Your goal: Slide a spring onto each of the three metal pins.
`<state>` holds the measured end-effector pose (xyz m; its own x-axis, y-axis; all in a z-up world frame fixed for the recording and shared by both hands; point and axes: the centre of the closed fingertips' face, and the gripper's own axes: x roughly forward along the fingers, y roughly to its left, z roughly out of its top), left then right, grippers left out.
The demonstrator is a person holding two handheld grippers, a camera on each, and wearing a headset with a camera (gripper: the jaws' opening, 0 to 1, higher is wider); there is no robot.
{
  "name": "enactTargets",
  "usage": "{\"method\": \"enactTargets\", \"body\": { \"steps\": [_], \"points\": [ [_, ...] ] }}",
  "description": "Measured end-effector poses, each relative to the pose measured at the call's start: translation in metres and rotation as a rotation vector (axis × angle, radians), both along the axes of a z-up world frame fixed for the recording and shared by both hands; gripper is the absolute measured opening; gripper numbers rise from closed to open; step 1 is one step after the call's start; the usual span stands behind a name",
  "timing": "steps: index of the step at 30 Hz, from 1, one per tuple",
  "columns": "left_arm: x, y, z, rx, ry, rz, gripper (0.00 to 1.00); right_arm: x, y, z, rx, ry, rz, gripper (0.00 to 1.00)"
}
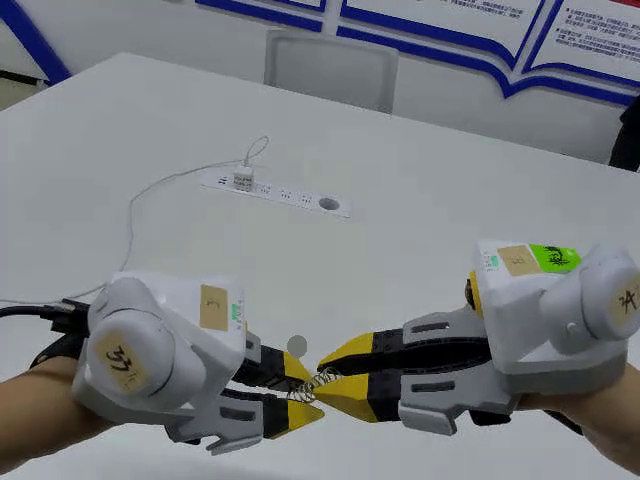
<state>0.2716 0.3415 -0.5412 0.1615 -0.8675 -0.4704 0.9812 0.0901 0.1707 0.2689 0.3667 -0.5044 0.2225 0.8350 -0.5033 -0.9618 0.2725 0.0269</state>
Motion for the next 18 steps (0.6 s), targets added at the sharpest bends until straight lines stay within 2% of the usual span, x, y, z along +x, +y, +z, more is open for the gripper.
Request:
{"method": "enactTargets", "body": {
  "steps": [2, 4, 8, 11, 14, 16, 18],
  "points": [
    [-0.001, -0.002, 0.001, -0.008, 0.004, 0.000, 0.11, 0.000, 0.003, 0.003, 0.024, 0.011, -0.008, 0.11],
    [-0.005, -0.005, 0.006, -0.040, 0.033, -0.007, 0.11, -0.002, 0.007, 0.010, 0.068, 0.029, -0.009, 0.10],
    [-0.001, -0.005, 0.008, -0.048, 0.032, 0.007, 0.12, 0.002, 0.006, 0.011, 0.048, 0.005, -0.011, 0.10],
    [0.000, -0.005, 0.009, -0.057, 0.042, 0.010, 0.12, 0.002, 0.006, 0.012, 0.054, 0.010, -0.017, 0.10],
    [0.000, -0.004, 0.009, -0.060, 0.016, 0.007, 0.14, 0.003, 0.006, 0.012, 0.053, 0.007, -0.020, 0.10],
    [0.002, 0.000, 0.004, -0.034, 0.012, 0.017, 0.20, 0.004, 0.006, 0.012, 0.052, 0.008, -0.024, 0.10],
    [0.004, 0.003, -0.002, -0.006, -0.005, 0.021, 0.30, 0.006, 0.005, 0.011, 0.043, 0.005, -0.028, 0.10]
  ]
}}
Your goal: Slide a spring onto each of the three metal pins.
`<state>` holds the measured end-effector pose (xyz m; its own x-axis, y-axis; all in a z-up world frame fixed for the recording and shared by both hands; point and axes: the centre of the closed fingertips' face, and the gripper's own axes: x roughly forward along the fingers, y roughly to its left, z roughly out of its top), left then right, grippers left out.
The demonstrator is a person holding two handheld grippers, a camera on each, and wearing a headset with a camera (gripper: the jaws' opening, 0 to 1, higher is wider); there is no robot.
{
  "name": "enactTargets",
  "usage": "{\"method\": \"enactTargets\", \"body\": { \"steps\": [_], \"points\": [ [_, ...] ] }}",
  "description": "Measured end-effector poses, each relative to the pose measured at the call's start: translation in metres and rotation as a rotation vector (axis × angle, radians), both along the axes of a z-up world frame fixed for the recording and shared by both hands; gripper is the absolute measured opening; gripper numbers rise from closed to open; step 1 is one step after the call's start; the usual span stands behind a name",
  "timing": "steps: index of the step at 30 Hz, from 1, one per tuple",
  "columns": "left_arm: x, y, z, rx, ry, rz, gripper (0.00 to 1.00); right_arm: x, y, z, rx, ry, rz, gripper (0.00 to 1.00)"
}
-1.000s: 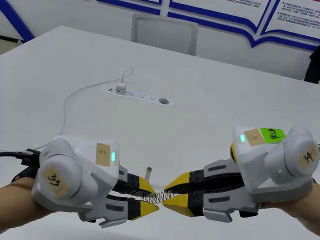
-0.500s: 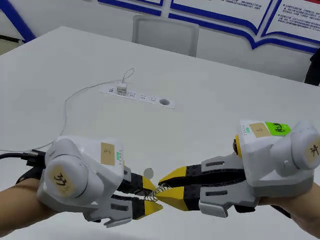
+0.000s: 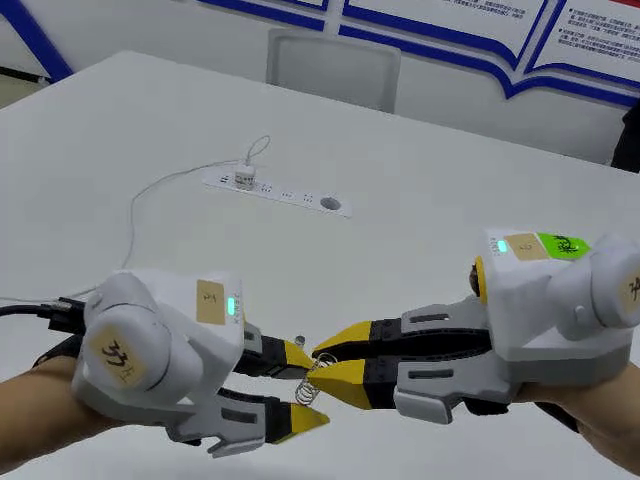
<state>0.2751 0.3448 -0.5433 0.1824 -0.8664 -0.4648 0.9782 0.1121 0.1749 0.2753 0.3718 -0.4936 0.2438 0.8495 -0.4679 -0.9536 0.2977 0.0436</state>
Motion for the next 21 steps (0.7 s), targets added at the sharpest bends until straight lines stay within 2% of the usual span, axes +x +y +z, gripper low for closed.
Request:
{"method": "enactTargets", "body": {
  "steps": [3, 8, 11, 13, 16, 21],
  "points": [
    [0.003, 0.003, 0.000, 0.004, -0.018, 0.016, 0.39, 0.003, -0.001, 0.000, -0.003, -0.002, -0.007, 0.10],
    [0.008, 0.009, 0.000, 0.003, -0.018, 0.039, 0.48, 0.010, -0.003, 0.000, -0.004, -0.006, -0.030, 0.10],
    [0.018, 0.016, 0.001, 0.001, -0.022, 0.086, 0.61, 0.016, -0.006, -0.001, -0.014, -0.011, -0.052, 0.10],
    [0.025, 0.019, 0.004, -0.015, -0.030, 0.122, 0.70, 0.020, -0.009, -0.002, -0.018, -0.013, -0.065, 0.10],
    [0.034, 0.025, 0.007, -0.040, -0.019, 0.171, 0.77, 0.028, -0.014, -0.004, -0.026, -0.016, -0.091, 0.10],
    [0.045, 0.033, 0.006, -0.035, -0.026, 0.219, 0.91, 0.038, -0.023, -0.009, -0.047, -0.020, -0.129, 0.10]
  ]
}}
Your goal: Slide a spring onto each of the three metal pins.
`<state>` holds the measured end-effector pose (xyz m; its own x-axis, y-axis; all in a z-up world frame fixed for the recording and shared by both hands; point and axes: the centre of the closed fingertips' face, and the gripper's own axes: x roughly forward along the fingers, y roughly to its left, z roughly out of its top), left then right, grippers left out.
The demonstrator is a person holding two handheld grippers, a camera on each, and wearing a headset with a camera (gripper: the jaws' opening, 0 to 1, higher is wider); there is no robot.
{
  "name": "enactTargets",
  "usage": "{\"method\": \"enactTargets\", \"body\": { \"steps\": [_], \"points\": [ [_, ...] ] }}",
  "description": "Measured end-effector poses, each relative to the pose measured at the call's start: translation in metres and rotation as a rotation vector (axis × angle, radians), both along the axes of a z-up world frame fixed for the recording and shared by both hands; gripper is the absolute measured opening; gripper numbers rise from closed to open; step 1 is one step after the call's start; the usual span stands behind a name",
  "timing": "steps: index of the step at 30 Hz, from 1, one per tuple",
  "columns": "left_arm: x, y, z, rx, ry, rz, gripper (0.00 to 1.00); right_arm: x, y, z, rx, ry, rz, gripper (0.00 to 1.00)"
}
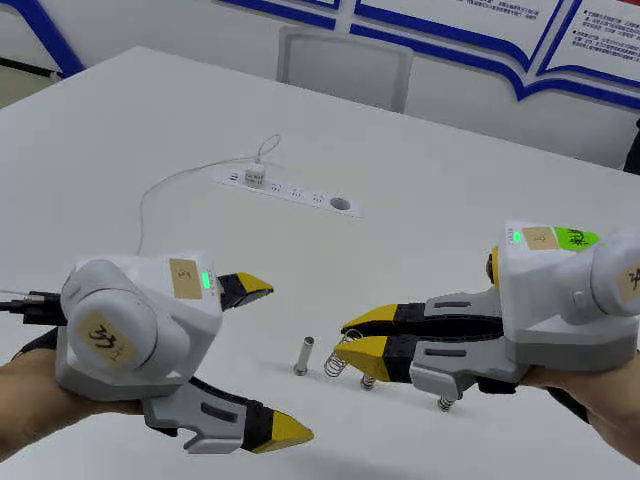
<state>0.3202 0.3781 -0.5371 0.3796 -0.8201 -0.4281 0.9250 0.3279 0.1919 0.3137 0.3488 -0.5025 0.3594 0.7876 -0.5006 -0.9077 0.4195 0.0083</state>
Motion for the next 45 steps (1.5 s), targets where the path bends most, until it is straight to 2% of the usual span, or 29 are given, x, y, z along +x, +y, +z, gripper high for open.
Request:
{"method": "enactTargets", "body": {
  "steps": [2, 5, 7, 8, 12, 15, 22, 25, 27, 30, 35, 39, 45],
  "points": [
    [0.003, 0.004, -0.002, 0.004, 0.008, 0.016, 0.94, 0.006, -0.006, -0.002, -0.036, -0.033, -0.002, 0.10],
    [0.007, 0.012, -0.005, 0.010, 0.010, 0.039, 0.97, 0.016, -0.014, 0.000, -0.014, -0.019, -0.043, 0.10],
    [0.009, 0.017, -0.009, 0.009, 0.035, 0.054, 1.00, 0.021, -0.019, 0.000, -0.028, -0.027, -0.055, 0.10],
    [0.011, 0.020, -0.010, 0.001, 0.051, 0.068, 1.00, 0.024, -0.021, -0.001, -0.035, -0.033, -0.060, 0.10],
    [0.015, 0.026, -0.009, -0.045, 0.074, 0.104, 0.98, 0.033, -0.025, 0.000, -0.022, -0.030, -0.086, 0.10],
    [0.016, 0.030, -0.013, -0.051, 0.078, 0.117, 0.99, 0.040, -0.026, -0.002, -0.021, -0.029, -0.103, 0.10],
    [0.010, 0.043, -0.029, -0.028, 0.112, 0.141, 0.99, 0.053, -0.025, -0.007, -0.010, -0.026, -0.129, 0.10],
    [0.011, 0.047, -0.030, -0.034, 0.121, 0.156, 0.98, 0.056, -0.022, -0.012, -0.031, -0.036, -0.127, 0.10],
    [0.011, 0.049, -0.032, -0.036, 0.126, 0.164, 0.98, 0.057, -0.019, -0.015, -0.026, -0.027, -0.125, 0.10],
    [0.012, 0.053, -0.034, -0.028, 0.123, 0.180, 0.99, 0.060, -0.014, -0.018, -0.027, -0.021, -0.123, 0.10],
    [0.012, 0.057, -0.039, -0.023, 0.135, 0.189, 0.99, 0.064, -0.008, -0.022, -0.025, -0.019, -0.118, 0.10],
    [0.009, 0.060, -0.044, -0.006, 0.142, 0.190, 0.98, 0.069, -0.005, -0.032, -0.029, 0.000, -0.123, 0.10],
    [0.009, 0.065, -0.042, -0.028, 0.155, 0.214, 0.98, 0.075, 0.000, -0.045, -0.028, 0.024, -0.127, 0.10]
  ]
}}
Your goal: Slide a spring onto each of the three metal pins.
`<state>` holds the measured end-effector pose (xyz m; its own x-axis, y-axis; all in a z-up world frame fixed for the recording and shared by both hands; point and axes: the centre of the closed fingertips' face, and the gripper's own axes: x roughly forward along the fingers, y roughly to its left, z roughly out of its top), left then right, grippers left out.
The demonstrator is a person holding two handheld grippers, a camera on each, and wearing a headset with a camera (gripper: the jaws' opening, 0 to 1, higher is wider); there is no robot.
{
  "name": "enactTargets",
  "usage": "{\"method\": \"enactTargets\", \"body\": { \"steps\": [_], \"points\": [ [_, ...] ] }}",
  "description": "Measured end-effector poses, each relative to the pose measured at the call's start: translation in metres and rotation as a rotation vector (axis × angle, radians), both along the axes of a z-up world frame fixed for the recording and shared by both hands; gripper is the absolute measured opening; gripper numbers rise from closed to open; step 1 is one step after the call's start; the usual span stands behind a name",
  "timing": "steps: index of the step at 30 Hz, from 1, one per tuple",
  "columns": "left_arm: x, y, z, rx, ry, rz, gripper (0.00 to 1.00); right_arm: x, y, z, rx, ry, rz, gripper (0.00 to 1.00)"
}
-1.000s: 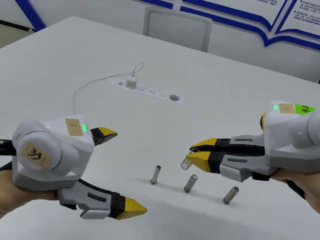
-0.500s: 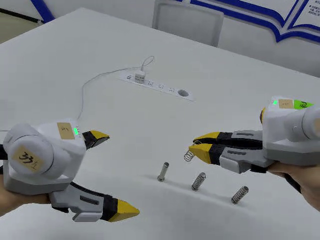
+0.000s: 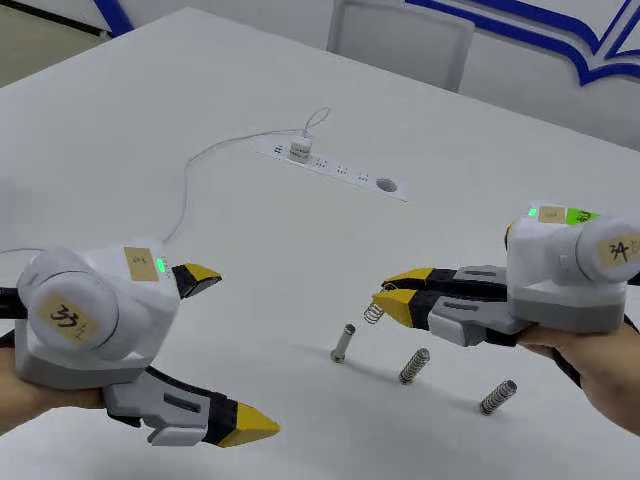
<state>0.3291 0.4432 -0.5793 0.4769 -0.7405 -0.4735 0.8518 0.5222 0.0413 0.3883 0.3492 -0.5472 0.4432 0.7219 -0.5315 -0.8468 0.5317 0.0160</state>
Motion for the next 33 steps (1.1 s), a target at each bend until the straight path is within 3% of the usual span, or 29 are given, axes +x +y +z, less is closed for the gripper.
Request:
{"method": "enactTargets", "body": {
  "steps": [4, 14, 27, 33],
  "points": [
    [0.001, 0.004, -0.001, 0.007, -0.001, 0.011, 0.99, 0.002, 0.005, -0.006, 0.024, 0.021, -0.014, 0.10],
    [-0.001, 0.003, -0.004, 0.021, 0.005, 0.012, 0.98, 0.006, 0.011, -0.019, 0.009, 0.045, -0.015, 0.10],
    [-0.001, 0.000, -0.005, 0.027, 0.008, 0.007, 0.96, 0.006, 0.011, -0.035, -0.044, 0.047, -0.012, 0.10],
    [-0.001, 0.002, -0.010, 0.042, 0.012, 0.003, 0.96, 0.006, 0.010, -0.050, -0.082, 0.071, -0.017, 0.10]
  ]
}}
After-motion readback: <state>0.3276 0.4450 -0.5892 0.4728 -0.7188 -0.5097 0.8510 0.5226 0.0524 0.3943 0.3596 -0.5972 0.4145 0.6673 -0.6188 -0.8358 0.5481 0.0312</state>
